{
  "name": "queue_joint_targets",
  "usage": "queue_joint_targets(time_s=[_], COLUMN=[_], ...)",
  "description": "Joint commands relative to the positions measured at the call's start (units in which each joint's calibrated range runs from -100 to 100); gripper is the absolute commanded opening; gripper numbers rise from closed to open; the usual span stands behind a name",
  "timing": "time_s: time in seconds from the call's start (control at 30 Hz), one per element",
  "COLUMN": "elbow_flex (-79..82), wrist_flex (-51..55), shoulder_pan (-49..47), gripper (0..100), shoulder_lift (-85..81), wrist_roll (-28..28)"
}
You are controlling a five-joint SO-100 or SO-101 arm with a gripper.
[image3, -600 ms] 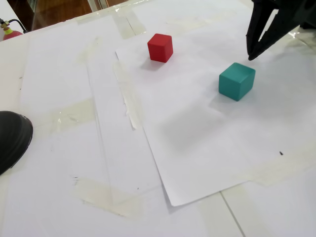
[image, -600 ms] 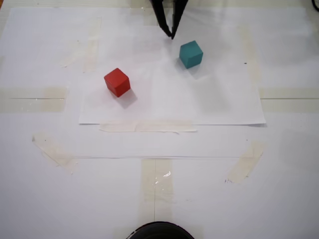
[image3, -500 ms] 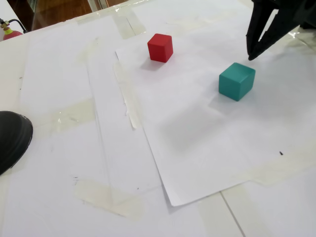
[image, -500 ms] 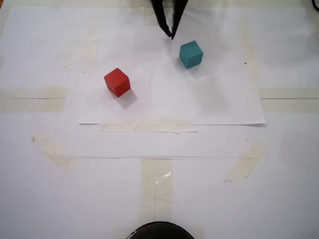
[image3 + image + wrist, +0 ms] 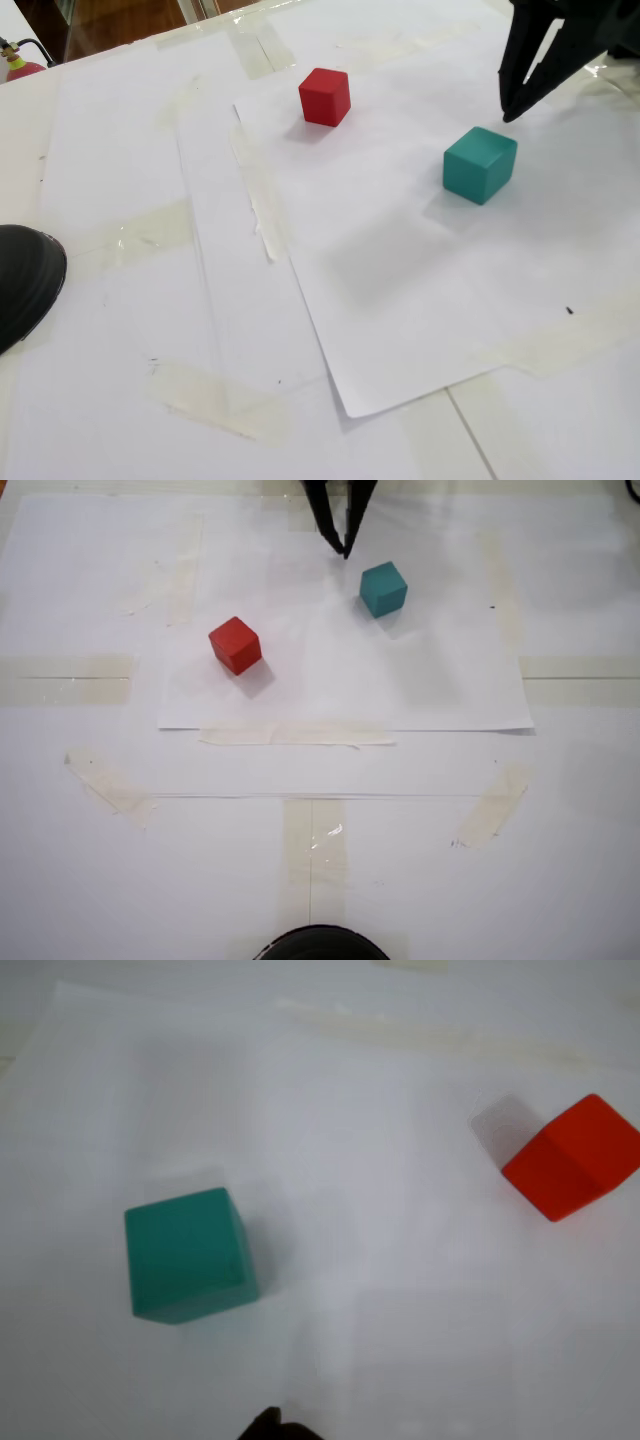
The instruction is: Put the red cube on the top of the blue cube.
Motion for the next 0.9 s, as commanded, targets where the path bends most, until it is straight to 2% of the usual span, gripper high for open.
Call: queue_joint_targets(time_s=[0.0, 0.87], elbow_flex=[0.8, 0.8], wrist_flex=[0.4, 0.5], shoulder_pan=[-0.1, 0.1], gripper=[0, 0], shoulder_lift=[-0.7, -0.7], wrist_roll=[0.5, 1.4])
